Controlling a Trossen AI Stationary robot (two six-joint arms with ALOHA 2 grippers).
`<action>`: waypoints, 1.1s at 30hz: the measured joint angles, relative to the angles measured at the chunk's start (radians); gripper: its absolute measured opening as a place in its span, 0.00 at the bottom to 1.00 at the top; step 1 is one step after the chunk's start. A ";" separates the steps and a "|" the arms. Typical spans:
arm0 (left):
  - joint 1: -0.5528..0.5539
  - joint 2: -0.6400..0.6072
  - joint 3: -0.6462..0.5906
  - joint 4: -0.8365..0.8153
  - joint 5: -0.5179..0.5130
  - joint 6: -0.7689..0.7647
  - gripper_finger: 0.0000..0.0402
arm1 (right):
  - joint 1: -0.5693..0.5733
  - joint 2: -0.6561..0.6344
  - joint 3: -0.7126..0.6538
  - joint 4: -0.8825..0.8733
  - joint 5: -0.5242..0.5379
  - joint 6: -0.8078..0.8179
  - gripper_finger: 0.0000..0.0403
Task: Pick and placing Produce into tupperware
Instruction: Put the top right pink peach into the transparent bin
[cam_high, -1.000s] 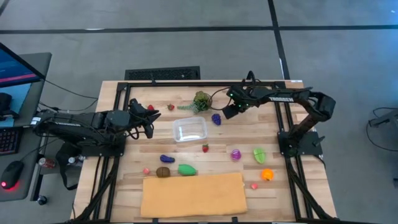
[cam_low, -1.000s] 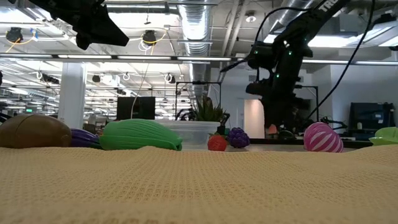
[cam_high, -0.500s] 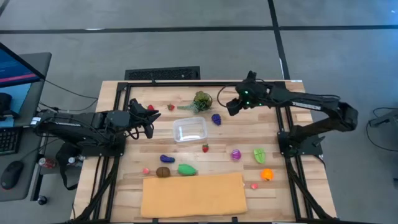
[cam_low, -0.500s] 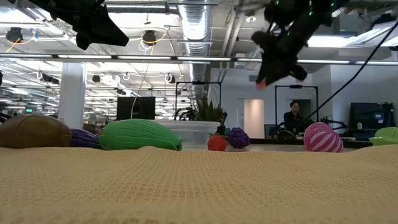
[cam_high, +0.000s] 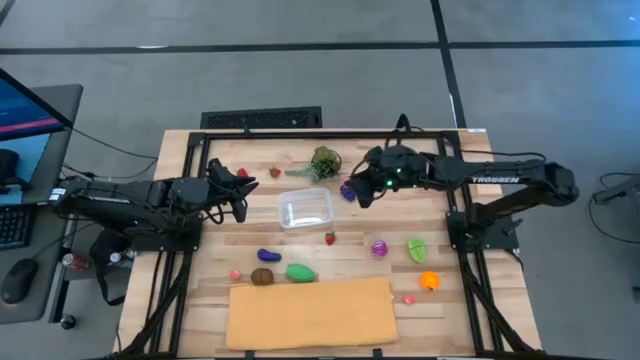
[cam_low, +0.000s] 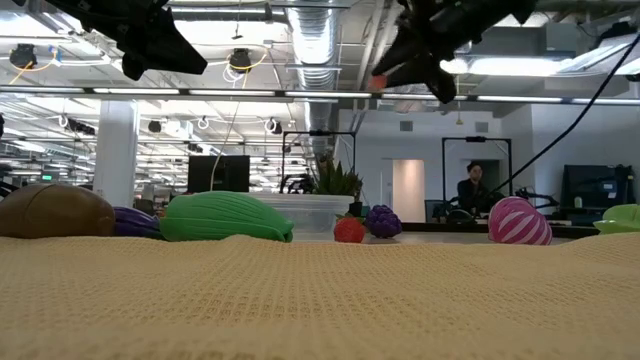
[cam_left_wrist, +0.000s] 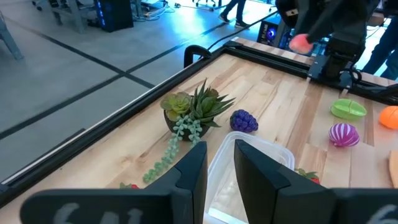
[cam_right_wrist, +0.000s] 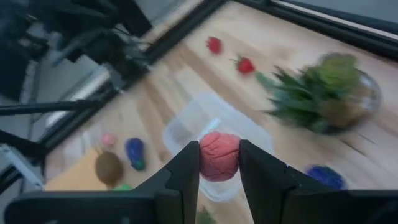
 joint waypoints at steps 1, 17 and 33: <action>0.000 0.000 0.000 0.000 0.000 -0.001 0.17 | 0.009 0.014 0.000 0.015 0.001 0.000 0.25; 0.000 0.000 0.000 -0.082 0.006 -0.082 0.17 | 0.059 0.296 -0.001 0.308 0.002 -0.001 0.25; 0.000 0.000 0.000 -0.095 0.010 -0.090 0.17 | 0.080 0.465 0.000 0.413 0.000 0.003 0.25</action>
